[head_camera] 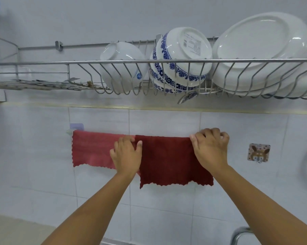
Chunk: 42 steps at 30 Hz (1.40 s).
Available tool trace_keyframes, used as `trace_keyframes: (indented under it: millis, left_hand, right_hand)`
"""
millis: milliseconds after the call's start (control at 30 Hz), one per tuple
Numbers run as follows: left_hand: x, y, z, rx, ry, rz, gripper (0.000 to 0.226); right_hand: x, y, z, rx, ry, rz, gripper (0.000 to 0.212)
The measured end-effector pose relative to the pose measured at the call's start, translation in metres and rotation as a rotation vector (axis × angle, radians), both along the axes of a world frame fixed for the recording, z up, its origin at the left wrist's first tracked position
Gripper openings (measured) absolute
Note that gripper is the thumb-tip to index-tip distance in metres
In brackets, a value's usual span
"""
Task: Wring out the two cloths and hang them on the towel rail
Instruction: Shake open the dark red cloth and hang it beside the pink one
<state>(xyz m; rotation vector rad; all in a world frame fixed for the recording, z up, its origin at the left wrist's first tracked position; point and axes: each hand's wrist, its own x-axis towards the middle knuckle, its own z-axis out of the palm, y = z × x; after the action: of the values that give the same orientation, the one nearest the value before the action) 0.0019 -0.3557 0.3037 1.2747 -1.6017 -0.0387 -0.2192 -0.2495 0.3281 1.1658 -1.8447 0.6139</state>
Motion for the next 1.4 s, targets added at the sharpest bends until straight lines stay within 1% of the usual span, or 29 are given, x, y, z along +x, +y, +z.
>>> trace_keyframes:
  millis: [100, 167, 200, 267, 300, 367, 467, 567, 633, 767, 833, 867, 933, 1000, 1033, 1100, 1167, 1233, 1267, 1400]
  left_hand:
    - [0.004, -0.001, -0.002, 0.128, 0.09, -0.004, 0.033]
    - [0.004, -0.001, 0.001, 0.184, 0.151, -0.042, 0.028]
    - [0.004, -0.001, 0.004, 0.204, 0.215, -0.094, 0.024]
    - [0.005, 0.003, 0.013, 0.22, 0.345, -0.202, 0.021]
    - [0.005, 0.004, 0.018, 0.213, 0.375, -0.215, 0.022]
    - [0.006, 0.001, 0.029, 0.199, 0.376, -0.178, 0.022]
    - [0.009, -0.014, 0.038, 0.184, 0.292, -0.084, 0.028]
    - [0.01, -0.029, 0.035, 0.183, 0.186, -0.019, 0.033]
    - [0.011, -0.034, 0.032, 0.14, 0.143, 0.008, 0.033]
    - [0.009, -0.03, 0.033, 0.074, 0.11, 0.033, 0.029]
    - [0.01, -0.024, 0.034, 0.049, 0.101, 0.048, 0.026]
    - [0.01, -0.02, 0.032, 0.017, 0.084, 0.054, 0.025]
    - [0.007, -0.012, 0.026, -0.106, 0.006, 0.039, 0.026]
    - [-0.002, 0.001, 0.013, -0.232, -0.118, -0.036, 0.031]
    - [-0.006, 0.007, 0.007, -0.262, -0.184, -0.073, 0.035]
    - [-0.014, 0.013, -0.005, -0.219, -0.314, -0.114, 0.046]
    - [-0.013, 0.013, -0.012, -0.156, -0.413, -0.105, 0.056]
    - [-0.008, 0.011, -0.013, -0.143, -0.486, -0.083, 0.067]
    - [-0.006, 0.01, -0.012, -0.138, -0.519, -0.079, 0.069]
    - [-0.003, 0.01, -0.007, -0.103, -0.586, -0.093, 0.06]
  right_hand:
    - [0.0, 0.006, -0.003, -0.026, -0.028, 0.026, 0.032]
    - [0.001, 0.011, -0.007, -0.056, -0.017, 0.04, 0.026]
    - [0.001, 0.014, -0.008, -0.059, -0.008, 0.04, 0.027]
    - [0.0, 0.018, -0.009, -0.058, -0.003, 0.042, 0.027]
    - [-0.002, 0.019, -0.009, -0.063, -0.003, 0.051, 0.025]
    - [-0.005, 0.019, -0.004, -0.068, -0.007, 0.081, 0.021]
    - [-0.008, 0.015, 0.005, -0.047, -0.028, 0.11, 0.019]
    - [-0.01, 0.011, 0.012, -0.1, -0.063, 0.089, 0.01]
    - [-0.012, 0.01, 0.015, -0.102, -0.081, 0.1, 0.007]
    - [-0.017, 0.01, 0.017, 0.012, -0.012, 0.036, 0.012]
    - [-0.016, 0.011, 0.017, 0.035, 0.016, 0.011, 0.014]
    - [-0.013, 0.012, 0.015, 0.026, 0.021, 0.019, 0.013]
    - [-0.006, 0.014, 0.009, -0.016, 0.033, 0.069, 0.013]
    - [0.005, 0.016, -0.002, -0.004, 0.039, 0.101, 0.023]
    - [0.011, 0.016, -0.007, 0.014, 0.037, 0.105, 0.03]
    - [0.017, 0.017, -0.015, 0.036, 0.031, 0.084, 0.043]
    - [0.015, 0.02, -0.02, 0.052, 0.048, 0.051, 0.049]
    - [0.012, 0.025, -0.022, 0.078, 0.085, 0.019, 0.053]
    - [0.01, 0.026, -0.022, 0.091, 0.096, 0.01, 0.055]
    - [0.016, 0.026, -0.015, 0.09, 0.074, -0.013, 0.056]
